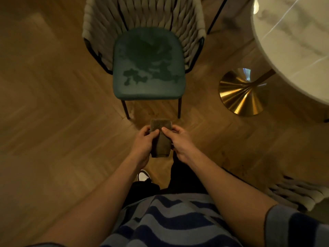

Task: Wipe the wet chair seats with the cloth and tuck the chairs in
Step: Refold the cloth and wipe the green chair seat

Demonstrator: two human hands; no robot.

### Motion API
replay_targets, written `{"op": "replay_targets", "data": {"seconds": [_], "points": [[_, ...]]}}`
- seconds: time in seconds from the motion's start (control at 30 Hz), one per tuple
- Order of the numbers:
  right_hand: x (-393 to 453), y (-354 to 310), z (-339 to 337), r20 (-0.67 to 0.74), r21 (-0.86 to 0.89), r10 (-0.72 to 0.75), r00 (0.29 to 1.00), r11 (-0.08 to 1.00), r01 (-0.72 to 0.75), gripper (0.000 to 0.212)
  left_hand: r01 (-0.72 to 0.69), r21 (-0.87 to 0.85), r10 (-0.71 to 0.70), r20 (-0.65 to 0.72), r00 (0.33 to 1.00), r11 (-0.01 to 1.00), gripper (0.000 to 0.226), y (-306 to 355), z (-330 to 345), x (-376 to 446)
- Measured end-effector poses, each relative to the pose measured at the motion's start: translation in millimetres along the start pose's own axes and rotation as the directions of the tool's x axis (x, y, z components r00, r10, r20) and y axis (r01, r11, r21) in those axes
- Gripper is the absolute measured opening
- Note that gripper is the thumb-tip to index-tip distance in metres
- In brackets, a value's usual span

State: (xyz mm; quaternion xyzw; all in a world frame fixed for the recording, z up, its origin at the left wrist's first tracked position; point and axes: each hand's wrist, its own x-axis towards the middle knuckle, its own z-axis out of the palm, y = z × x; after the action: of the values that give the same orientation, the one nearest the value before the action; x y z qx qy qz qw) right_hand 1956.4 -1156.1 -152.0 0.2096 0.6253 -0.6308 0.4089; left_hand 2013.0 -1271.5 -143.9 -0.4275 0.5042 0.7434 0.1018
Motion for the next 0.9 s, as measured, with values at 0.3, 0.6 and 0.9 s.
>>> {"op": "replay_targets", "data": {"seconds": [0.3,0.6,0.9], "points": [[142,-67,-29,0.080,-0.166,0.039,0.996,0.986,-0.025,0.003,-0.039,-0.059,0.033,-0.092,0.995,0.997,0.017,27,51,132],[269,-73,-78,0.093,-0.711,0.006,0.996,0.701,0.062,0.015,0.022,0.301,0.039,-0.194,0.980,0.953,0.015,21,-16,268],[358,-72,-106,-0.081,-0.813,0.005,0.997,0.578,-0.069,0.026,0.138,0.566,0.251,-0.555,0.793,0.813,0.015,37,-158,360]]}}
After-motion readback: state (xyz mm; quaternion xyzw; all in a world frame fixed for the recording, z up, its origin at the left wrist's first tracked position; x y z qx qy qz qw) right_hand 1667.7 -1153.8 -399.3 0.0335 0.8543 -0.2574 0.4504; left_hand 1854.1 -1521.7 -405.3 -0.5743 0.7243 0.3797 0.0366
